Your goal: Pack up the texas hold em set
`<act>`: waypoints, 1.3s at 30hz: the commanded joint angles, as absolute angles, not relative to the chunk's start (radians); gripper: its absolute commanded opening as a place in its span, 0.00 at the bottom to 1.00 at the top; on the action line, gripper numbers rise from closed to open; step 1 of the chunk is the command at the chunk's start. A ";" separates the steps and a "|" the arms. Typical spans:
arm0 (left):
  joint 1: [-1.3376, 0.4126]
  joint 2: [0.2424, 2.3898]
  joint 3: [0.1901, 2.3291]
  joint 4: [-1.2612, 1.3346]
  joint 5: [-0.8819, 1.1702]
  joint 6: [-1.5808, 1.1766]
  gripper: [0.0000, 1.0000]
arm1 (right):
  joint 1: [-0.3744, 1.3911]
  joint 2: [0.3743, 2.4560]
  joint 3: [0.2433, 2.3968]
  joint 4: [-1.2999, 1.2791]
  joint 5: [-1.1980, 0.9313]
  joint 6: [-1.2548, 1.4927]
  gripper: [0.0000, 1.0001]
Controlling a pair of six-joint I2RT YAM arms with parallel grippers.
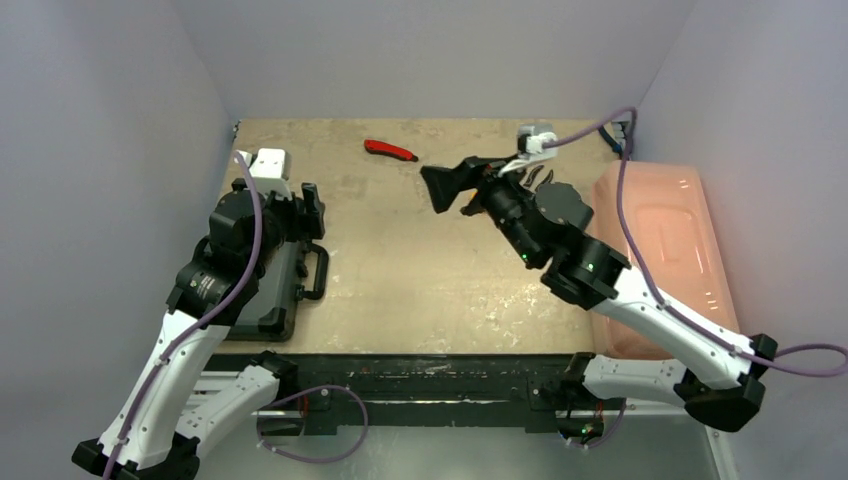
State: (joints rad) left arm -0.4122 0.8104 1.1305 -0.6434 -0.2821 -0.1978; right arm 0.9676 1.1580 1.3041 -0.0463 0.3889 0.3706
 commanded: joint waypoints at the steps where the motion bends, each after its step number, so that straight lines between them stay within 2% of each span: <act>1: -0.405 0.803 1.129 -0.594 -0.244 -0.184 0.79 | 0.970 1.072 1.147 -0.005 0.609 0.335 0.99; 7: -0.405 0.804 1.129 -0.592 -0.240 -0.183 0.79 | 0.970 0.970 1.002 0.076 0.628 0.279 0.99; 17: -0.405 0.805 1.129 -0.591 -0.232 -0.182 0.79 | 0.970 0.911 0.994 -0.043 0.670 0.298 0.99; 39: -0.405 0.805 1.129 -0.591 -0.227 -0.178 0.79 | 0.971 0.913 0.995 -0.058 0.643 0.295 0.99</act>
